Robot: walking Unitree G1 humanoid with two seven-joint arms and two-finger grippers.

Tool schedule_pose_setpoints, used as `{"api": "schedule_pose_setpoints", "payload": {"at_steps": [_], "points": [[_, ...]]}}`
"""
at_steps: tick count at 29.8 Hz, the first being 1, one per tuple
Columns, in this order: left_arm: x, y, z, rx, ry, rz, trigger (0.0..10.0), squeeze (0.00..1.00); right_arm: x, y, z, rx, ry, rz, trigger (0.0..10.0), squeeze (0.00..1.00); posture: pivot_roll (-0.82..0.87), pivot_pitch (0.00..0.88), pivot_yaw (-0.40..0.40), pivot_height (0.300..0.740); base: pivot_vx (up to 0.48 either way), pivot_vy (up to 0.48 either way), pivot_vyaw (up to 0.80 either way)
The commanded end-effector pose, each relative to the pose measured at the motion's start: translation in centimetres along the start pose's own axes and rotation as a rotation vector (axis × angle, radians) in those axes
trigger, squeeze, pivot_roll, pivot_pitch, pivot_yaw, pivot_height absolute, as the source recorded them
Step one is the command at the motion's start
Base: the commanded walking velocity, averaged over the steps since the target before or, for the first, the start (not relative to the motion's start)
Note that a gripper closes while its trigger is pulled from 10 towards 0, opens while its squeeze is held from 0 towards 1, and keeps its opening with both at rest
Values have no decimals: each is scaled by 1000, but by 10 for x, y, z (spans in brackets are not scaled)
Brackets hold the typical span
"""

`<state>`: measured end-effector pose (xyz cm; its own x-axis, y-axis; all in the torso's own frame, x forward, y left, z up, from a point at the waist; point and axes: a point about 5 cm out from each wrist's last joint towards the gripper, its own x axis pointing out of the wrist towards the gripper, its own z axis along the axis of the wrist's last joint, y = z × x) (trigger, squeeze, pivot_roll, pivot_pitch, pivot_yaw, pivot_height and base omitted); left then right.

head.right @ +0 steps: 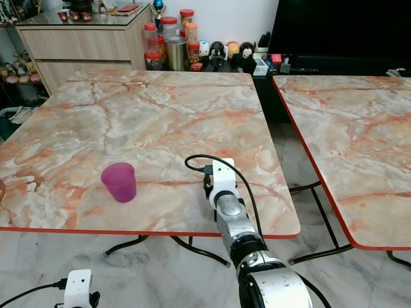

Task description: Setting the table

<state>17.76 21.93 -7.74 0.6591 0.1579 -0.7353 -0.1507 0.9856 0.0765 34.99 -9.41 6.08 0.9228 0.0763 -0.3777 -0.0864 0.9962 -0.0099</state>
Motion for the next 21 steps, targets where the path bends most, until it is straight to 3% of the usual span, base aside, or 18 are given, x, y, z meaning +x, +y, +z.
{"api": "schedule_pose_setpoints", "payload": {"at_steps": [1,10,21], "points": [[-1,-1,-6,-6,28,-7,10000,0,0,0,-3,27,19,-8,10000,0,95,0,-27,714,0,0,0],[-1,-2,-6,-4,32,-14,10000,0,-2,2,-13,66,61,-6,10000,0,93,0,-25,714,0,0,0],[-2,-8,-9,-14,50,-46,10000,0,-3,-1,-22,36,106,-28,10000,0,91,0,-29,714,0,0,0]]}}
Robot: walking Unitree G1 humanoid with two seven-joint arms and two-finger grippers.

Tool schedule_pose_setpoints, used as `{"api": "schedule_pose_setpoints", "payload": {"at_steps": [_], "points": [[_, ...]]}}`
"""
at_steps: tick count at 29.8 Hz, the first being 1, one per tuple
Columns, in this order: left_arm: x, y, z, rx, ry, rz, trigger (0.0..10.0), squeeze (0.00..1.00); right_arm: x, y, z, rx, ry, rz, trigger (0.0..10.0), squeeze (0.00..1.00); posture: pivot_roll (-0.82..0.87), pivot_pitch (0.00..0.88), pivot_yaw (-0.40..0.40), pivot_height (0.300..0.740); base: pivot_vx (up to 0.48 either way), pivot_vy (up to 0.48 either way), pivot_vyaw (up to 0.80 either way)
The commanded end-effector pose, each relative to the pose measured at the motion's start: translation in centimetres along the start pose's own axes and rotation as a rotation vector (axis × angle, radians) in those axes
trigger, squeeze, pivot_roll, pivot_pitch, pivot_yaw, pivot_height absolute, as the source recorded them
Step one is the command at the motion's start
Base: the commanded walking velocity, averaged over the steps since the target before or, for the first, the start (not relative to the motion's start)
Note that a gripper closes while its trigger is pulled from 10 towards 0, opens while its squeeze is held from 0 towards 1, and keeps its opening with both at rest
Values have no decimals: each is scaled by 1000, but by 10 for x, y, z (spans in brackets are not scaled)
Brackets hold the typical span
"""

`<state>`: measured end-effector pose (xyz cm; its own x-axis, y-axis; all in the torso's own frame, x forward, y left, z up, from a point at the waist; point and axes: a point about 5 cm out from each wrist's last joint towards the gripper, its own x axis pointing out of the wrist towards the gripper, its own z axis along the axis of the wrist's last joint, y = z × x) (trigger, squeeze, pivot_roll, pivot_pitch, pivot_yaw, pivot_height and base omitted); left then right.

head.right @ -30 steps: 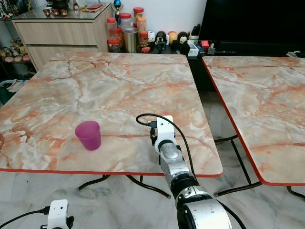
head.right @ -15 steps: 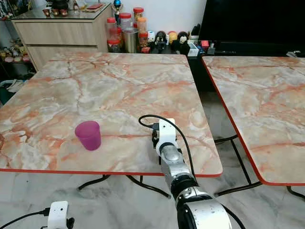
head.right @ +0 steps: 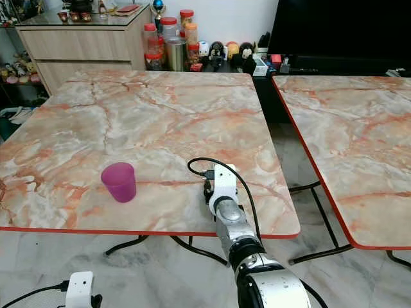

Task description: Setting the table

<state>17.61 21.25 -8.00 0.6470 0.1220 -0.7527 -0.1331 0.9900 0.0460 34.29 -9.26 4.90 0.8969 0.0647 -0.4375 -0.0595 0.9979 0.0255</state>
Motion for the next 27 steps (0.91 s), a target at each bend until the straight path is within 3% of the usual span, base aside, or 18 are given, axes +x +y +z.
{"api": "schedule_pose_setpoints", "payload": {"at_steps": [1,3,4,5,27], "points": [[-1,-2,-7,-9,29,-14,10000,0,-1,-4,-9,-6,44,-20,10000,0,92,0,-29,714,0,0,0],[-2,-3,-8,-12,35,-20,10000,0,-1,-6,-11,4,53,-25,10000,0,92,0,-31,714,0,0,0],[-2,-3,-8,-12,36,-22,10000,0,-1,-6,-11,5,55,-26,2431,0,92,0,-31,714,0,0,0],[-2,-3,-9,-12,37,-23,10000,0,-1,-6,-12,5,56,-26,275,0,92,0,-32,714,0,0,0],[-2,-7,-13,-16,61,-53,10000,0,-1,-7,-11,8,49,-40,0,0,89,0,-30,714,0,0,0]]}}
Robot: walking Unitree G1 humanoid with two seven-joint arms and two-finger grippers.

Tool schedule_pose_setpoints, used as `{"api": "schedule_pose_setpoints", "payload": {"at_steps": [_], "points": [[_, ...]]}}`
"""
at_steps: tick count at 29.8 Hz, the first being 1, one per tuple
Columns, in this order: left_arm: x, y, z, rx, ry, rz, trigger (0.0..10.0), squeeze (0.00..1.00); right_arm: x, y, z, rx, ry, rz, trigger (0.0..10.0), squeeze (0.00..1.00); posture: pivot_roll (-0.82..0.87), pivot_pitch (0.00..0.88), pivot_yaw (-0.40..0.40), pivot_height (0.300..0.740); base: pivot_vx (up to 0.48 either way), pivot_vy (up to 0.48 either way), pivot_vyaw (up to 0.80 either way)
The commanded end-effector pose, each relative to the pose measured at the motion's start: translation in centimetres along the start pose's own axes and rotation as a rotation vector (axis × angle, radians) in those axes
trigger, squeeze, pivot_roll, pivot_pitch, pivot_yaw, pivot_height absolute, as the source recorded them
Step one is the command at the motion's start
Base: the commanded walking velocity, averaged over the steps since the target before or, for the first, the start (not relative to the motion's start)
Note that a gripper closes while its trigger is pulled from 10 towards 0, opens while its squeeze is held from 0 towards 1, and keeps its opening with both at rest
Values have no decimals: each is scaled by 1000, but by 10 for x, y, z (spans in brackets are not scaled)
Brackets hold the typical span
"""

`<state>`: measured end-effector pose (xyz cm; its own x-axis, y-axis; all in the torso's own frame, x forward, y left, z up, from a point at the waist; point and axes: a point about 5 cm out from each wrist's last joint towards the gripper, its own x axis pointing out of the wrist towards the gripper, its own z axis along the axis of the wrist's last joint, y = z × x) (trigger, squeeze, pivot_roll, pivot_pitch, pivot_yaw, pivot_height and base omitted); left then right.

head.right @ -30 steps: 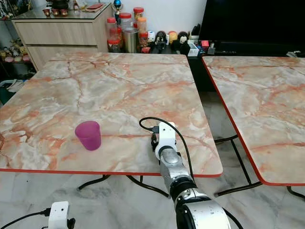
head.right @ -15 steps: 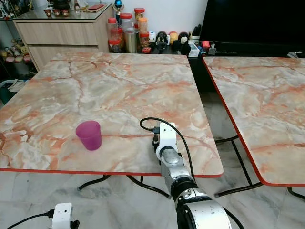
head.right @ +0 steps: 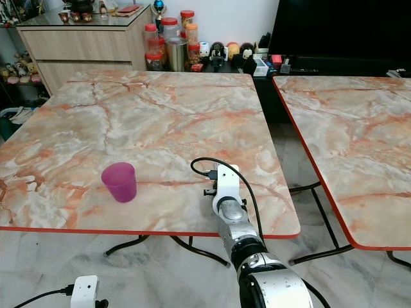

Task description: Setting the table

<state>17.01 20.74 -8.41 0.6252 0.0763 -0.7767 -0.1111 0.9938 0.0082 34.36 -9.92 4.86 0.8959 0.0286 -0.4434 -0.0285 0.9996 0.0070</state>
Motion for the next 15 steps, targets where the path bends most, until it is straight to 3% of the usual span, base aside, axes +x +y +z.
{"api": "schedule_pose_setpoints", "payload": {"at_steps": [1,15], "points": [[-1,-3,-6,-9,27,-12,10000,0,-1,-1,-10,10,43,-3,0,0,89,0,-30,714,0,0,0],[-1,-7,-8,-11,37,-16,10000,0,0,0,-2,11,0,9,0,0,89,0,-38,714,0,0,0]]}}
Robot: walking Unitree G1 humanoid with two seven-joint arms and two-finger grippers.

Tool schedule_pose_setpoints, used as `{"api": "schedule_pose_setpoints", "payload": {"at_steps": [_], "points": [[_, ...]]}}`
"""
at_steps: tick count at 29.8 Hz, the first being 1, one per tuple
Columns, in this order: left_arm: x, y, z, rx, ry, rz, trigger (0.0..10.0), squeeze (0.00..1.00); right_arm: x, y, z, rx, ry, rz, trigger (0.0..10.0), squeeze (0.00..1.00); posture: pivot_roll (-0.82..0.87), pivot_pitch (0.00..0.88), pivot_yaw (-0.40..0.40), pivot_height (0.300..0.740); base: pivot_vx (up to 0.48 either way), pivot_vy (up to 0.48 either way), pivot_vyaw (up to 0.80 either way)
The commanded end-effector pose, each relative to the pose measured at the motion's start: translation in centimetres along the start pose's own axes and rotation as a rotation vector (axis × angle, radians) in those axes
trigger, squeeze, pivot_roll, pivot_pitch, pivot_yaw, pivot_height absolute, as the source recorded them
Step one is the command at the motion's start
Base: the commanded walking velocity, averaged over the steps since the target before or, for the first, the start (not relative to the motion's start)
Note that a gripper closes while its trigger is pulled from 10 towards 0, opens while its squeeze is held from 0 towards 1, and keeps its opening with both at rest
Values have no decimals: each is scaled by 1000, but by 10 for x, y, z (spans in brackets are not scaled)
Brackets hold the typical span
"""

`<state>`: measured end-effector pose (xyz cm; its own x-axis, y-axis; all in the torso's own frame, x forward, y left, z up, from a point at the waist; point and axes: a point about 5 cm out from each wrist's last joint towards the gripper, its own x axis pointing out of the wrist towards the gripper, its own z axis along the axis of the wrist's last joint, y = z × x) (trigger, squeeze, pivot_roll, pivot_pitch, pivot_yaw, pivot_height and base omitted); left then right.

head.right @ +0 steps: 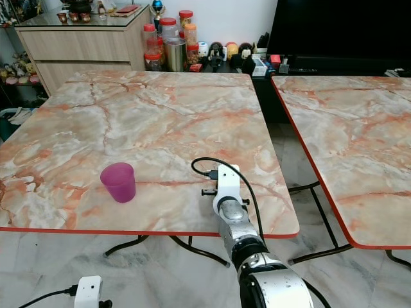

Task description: Setting the table

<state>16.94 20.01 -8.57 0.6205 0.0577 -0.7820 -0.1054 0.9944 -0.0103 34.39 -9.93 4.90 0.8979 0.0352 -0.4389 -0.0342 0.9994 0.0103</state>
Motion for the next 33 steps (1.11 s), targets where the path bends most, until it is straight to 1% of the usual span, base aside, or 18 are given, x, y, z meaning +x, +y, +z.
{"api": "schedule_pose_setpoints", "payload": {"at_steps": [1,2,3,4,6,7,8,9,10,14,17,19,21,24,33], "points": [[-1,2,-6,-3,27,15,10000,0,0,2,5,7,-44,11,0,0,89,0,-38,714,0,0,0],[-1,2,-6,-2,27,22,10000,0,0,3,9,7,-69,17,0,0,89,0,-38,714,0,0,0],[-1,2,-6,-2,27,22,10000,0,0,3,9,7,-69,17,0,0,89,0,-38,714,0,0,0],[-2,4,-7,-3,30,40,10000,0,0,5,24,-11,-162,28,10000,0,85,0,-39,714,0,0,0],[-2,6,-9,-12,36,52,10000,0,-3,8,46,-24,-293,35,10000,0,82,0,-39,714,0,0,0],[-2,6,-9,-12,36,52,10000,0,-3,8,46,-24,-293,35,10000,0,82,0,-39,714,0,0,0],[-3,6,-10,-16,37,57,10000,0,-4,9,53,-26,-331,40,10000,0,80,0,-40,714,0,0,0],[-3,7,-11,-24,39,66,10000,0,-6,12,64,-37,-396,49,10000,0,78,0,-40,714,0,0,0],[-3,7,-11,-24,39,66,10000,0,-6,12,64,-37,-396,49,10000,0,78,0,-40,714,0,0,0],[-3,6,-12,-30,43,69,10000,0,-12,15,80,-65,-509,73,10000,0,78,0,-43,714,0,0,0],[-3,6,-12,-29,43,70,10000,0,-14,16,83,-74,-538,80,10000,0,78,0,-43,714,0,0,0],[-3,8,-12,-23,35,86,10000,0,-19,19,88,-82,-595,110,10000,0,71,0,-43,714,0,0,0],[-4,10,-10,-22,20,102,10000,0,-22,19,90,-81,-618,122,10000,0,68,0,-45,714,0,0,0],[-3,13,-7,-19,0,126,10000,0,-23,19,88,-72,-619,124,10000,0,69,0,-47,714,0,0,0],[-3,14,-4,-23,-11,140,10000,0,-25,20,90,-73,-631,138,10000,0,67,0,-51,714,0,-377,0]]}}
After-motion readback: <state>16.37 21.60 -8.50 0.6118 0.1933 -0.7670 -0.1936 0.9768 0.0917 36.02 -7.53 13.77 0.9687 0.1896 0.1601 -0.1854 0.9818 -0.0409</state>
